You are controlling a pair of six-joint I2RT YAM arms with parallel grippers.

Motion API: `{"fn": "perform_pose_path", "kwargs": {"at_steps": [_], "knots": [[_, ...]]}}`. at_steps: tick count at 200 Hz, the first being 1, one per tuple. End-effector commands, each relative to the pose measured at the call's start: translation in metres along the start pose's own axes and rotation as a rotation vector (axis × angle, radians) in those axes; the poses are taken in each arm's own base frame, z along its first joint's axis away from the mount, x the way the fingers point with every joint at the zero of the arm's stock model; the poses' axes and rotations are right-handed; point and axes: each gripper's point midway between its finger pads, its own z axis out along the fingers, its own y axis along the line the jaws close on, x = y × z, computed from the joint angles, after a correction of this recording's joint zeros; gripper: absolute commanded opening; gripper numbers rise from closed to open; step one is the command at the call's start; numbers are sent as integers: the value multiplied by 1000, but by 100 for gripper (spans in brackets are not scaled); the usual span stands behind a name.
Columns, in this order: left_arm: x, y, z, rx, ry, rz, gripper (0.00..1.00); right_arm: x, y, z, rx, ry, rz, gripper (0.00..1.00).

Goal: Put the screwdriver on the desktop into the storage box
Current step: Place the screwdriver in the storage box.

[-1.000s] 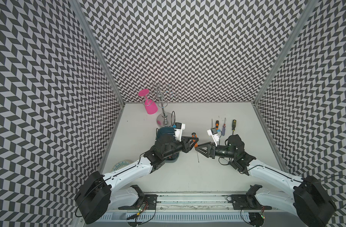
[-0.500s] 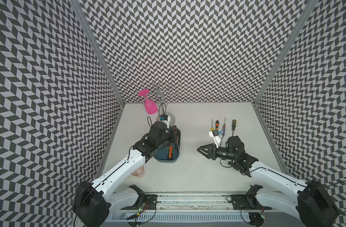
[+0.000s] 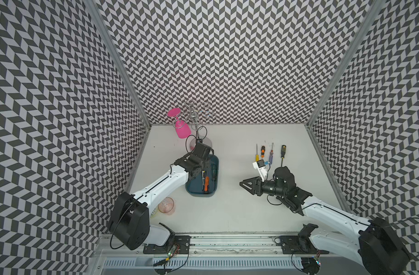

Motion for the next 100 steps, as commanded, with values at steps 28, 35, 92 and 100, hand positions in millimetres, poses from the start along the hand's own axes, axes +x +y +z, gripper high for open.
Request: {"fn": "perform_pose_path", "kwargs": {"at_steps": [28, 35, 92, 100], "knots": [[12, 24, 27, -213, 49, 68, 0, -1, 0, 0, -8, -24, -30, 46], [16, 25, 31, -228, 60, 74, 0, -1, 0, 0, -8, -23, -27, 46], [32, 20, 53, -309, 87, 120, 1, 3, -3, 0, -10, -17, -23, 46], [34, 20, 56, -314, 95, 122, 2, 4, -3, 0, -10, -16, -21, 46]]}}
